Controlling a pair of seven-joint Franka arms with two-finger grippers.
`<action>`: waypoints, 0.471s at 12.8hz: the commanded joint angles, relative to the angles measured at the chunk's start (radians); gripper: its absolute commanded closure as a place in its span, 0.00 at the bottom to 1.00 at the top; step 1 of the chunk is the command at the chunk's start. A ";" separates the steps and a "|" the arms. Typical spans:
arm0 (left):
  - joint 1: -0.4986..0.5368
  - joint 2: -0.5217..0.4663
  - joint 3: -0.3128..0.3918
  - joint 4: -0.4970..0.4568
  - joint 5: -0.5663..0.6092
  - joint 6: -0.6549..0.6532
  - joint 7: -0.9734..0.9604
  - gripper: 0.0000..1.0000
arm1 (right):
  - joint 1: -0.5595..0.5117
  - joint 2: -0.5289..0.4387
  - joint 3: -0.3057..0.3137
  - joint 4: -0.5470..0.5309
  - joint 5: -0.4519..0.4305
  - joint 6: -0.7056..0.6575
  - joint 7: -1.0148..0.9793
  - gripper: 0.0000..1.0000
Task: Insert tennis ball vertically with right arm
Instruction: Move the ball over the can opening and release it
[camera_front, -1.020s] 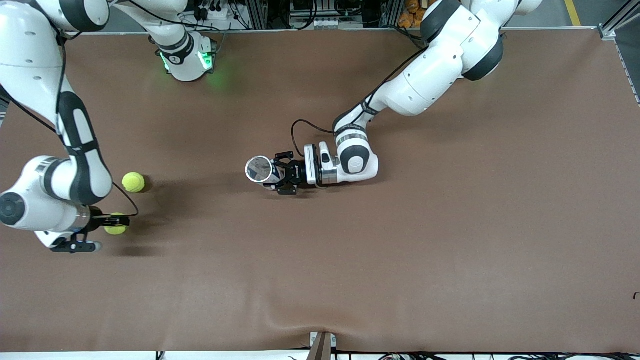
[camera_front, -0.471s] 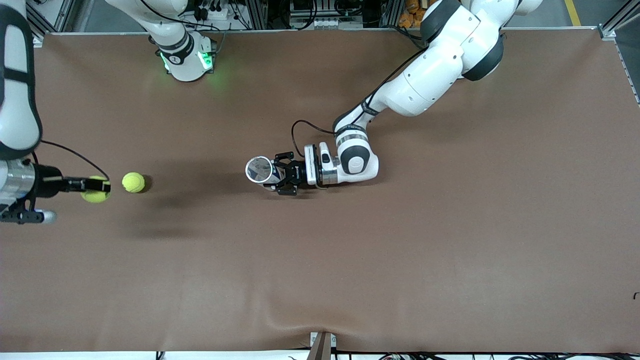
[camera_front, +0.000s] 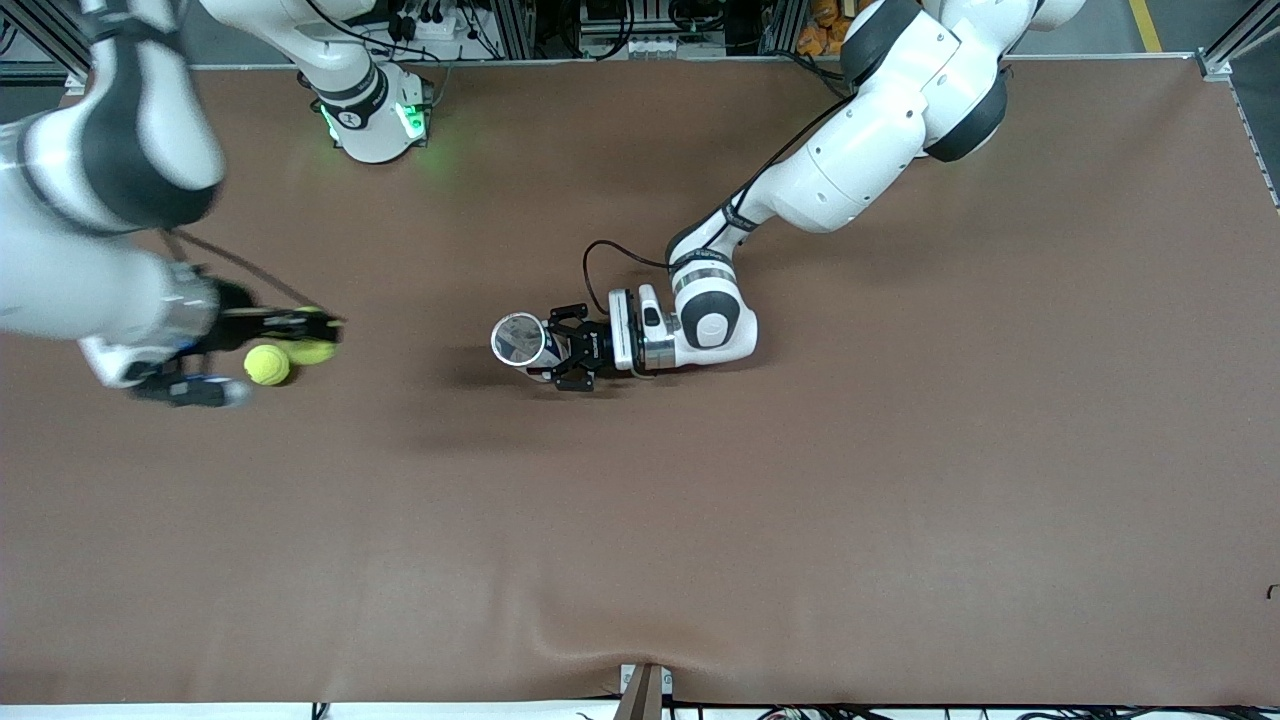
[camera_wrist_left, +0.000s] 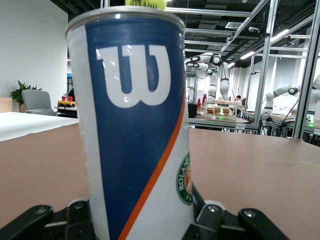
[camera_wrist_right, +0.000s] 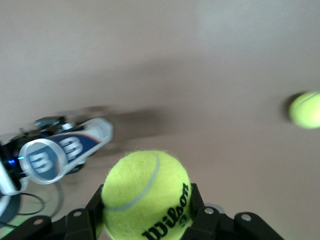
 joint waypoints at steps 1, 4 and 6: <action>-0.010 0.010 0.004 0.008 -0.040 -0.011 0.107 0.38 | 0.129 -0.020 -0.017 -0.030 0.006 0.036 0.190 0.59; -0.010 0.010 0.004 0.008 -0.040 -0.011 0.107 0.38 | 0.249 -0.008 -0.017 -0.039 -0.006 0.123 0.373 0.59; -0.010 0.010 0.004 0.008 -0.040 -0.011 0.107 0.38 | 0.310 0.024 -0.017 -0.039 -0.006 0.157 0.492 0.59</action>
